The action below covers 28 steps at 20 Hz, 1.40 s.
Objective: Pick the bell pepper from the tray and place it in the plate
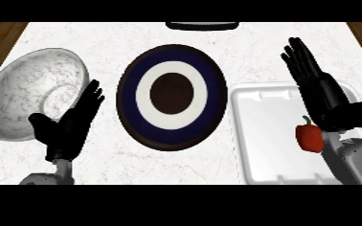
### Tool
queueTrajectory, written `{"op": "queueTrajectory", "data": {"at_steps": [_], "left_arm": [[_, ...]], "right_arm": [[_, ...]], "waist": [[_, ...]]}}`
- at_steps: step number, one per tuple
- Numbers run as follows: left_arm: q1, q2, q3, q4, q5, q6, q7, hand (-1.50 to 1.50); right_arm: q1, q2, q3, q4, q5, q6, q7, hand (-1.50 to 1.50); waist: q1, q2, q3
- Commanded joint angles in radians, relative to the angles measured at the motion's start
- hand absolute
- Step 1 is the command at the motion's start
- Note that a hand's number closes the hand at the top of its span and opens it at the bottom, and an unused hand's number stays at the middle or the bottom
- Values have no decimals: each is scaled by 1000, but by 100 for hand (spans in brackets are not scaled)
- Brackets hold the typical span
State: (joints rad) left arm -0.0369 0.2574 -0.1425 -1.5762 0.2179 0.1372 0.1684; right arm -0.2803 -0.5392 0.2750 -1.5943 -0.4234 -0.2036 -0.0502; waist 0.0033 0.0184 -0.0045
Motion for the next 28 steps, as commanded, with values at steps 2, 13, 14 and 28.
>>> {"op": "queueTrajectory", "data": {"at_steps": [2,13,14,28], "left_arm": [[42,69,26,2,-88,18,-62,0],[167,183,75,66,-233,56,-252,0],[155,200,95,64,-235,57,-259,0],[135,202,114,36,-229,12,-263,0]], "right_arm": [[79,56,-156,-11,-109,-57,-62,-150],[259,279,-413,-160,53,-699,-282,-150],[294,309,-399,-222,72,-736,-297,-150],[820,-80,-139,-570,315,-672,199,-150]], "waist": [[-16,-22,6],[-47,-31,2],[-45,-31,2],[-6,-15,0]]}}
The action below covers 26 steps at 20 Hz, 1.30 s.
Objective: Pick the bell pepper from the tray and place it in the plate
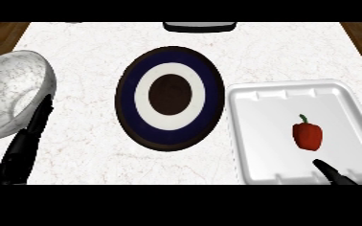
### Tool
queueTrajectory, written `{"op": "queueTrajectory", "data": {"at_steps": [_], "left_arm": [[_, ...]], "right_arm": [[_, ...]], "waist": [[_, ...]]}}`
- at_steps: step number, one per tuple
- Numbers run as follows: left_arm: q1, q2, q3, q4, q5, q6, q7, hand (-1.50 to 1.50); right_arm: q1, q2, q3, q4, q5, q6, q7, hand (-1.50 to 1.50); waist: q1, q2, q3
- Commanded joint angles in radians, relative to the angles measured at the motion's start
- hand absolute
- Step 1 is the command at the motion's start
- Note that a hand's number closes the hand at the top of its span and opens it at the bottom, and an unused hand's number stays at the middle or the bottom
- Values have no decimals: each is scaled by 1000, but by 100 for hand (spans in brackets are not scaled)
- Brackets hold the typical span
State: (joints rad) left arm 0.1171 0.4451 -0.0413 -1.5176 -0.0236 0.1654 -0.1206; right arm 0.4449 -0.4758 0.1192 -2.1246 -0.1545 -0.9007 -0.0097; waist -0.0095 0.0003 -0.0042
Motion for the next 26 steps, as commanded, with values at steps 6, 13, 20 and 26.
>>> {"op": "queueTrajectory", "data": {"at_steps": [6,13,20,26], "left_arm": [[-17,-30,-3,58,-19,-4,-36,0],[-18,-13,12,-1,-9,-44,12,0],[-93,-46,4,59,-55,-32,37,0],[-74,-60,63,125,-59,-47,-56,0]], "right_arm": [[75,-360,-93,-86,19,96,508,-150],[-118,-443,-54,66,-32,271,689,-150],[-247,-481,23,156,-25,450,799,-150],[-289,-358,42,287,16,572,727,-150]], "waist": [[16,6,0],[33,4,4],[23,5,4],[13,1,4]]}}
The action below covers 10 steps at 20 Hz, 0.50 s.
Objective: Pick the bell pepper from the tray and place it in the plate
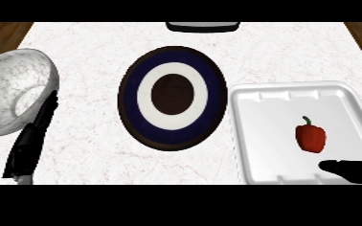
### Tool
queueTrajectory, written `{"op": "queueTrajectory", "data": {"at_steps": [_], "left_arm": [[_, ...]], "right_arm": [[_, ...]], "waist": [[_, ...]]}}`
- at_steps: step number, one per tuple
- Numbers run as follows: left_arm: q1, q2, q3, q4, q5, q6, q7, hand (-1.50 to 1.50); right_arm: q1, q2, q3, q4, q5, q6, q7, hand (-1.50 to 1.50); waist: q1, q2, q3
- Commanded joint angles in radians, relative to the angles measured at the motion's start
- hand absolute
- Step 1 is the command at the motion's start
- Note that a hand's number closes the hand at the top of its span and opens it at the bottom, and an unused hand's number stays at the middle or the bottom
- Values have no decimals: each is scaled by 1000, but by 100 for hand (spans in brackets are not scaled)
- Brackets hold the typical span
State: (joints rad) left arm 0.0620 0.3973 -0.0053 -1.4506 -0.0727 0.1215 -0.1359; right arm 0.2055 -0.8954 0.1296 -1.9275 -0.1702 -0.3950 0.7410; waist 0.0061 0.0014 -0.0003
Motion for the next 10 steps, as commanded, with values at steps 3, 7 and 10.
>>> {"op": "queueTrajectory", "data": {"at_steps": [3,7,10], "left_arm": [[-11,0,41,-13,-21,-25,16,0],[38,-33,32,-66,-30,-42,31,0],[4,-37,70,52,-35,-59,-59,0]], "right_arm": [[-47,97,-25,151,45,141,-88,-150],[-100,123,-46,158,41,235,-39,-150],[-123,198,-33,232,72,268,-95,-150]], "waist": [[-5,-2,1],[-4,-2,0],[-5,-1,0]]}}
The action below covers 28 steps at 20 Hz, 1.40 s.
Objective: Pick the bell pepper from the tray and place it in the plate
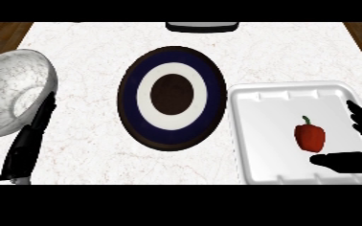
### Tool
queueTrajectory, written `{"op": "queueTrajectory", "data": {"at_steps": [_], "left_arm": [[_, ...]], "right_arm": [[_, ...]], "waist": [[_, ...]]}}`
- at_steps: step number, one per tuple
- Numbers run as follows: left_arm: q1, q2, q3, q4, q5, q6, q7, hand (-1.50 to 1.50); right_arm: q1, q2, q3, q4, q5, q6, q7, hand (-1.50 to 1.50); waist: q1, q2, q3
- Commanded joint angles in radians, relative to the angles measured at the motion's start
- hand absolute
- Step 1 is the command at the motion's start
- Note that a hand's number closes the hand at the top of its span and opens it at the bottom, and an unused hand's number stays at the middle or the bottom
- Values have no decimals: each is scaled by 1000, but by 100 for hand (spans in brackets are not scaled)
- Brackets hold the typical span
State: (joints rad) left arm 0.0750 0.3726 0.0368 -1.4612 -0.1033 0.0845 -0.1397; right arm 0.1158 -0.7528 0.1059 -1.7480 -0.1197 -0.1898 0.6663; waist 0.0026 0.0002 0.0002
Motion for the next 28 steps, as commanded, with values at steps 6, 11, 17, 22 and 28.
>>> {"op": "queueTrajectory", "data": {"at_steps": [6,11,17,22,28], "left_arm": [[22,-20,58,1,-31,-40,-44,0],[-44,-76,27,8,-76,-18,29,0],[55,-46,102,-25,-40,-95,-38,0],[33,-99,47,-95,-110,-67,54,0],[80,-114,80,-161,-111,-87,63,0]], "right_arm": [[-59,146,-14,113,119,107,-4,-150],[-96,177,-89,268,115,187,-122,-150],[-63,294,-57,146,213,144,-66,150],[-128,286,-151,263,228,190,-198,150],[-112,334,-178,320,320,169,-265,150]], "waist": [[0,0,0],[-2,0,0],[0,-1,0],[0,-1,0],[1,-1,0]]}}
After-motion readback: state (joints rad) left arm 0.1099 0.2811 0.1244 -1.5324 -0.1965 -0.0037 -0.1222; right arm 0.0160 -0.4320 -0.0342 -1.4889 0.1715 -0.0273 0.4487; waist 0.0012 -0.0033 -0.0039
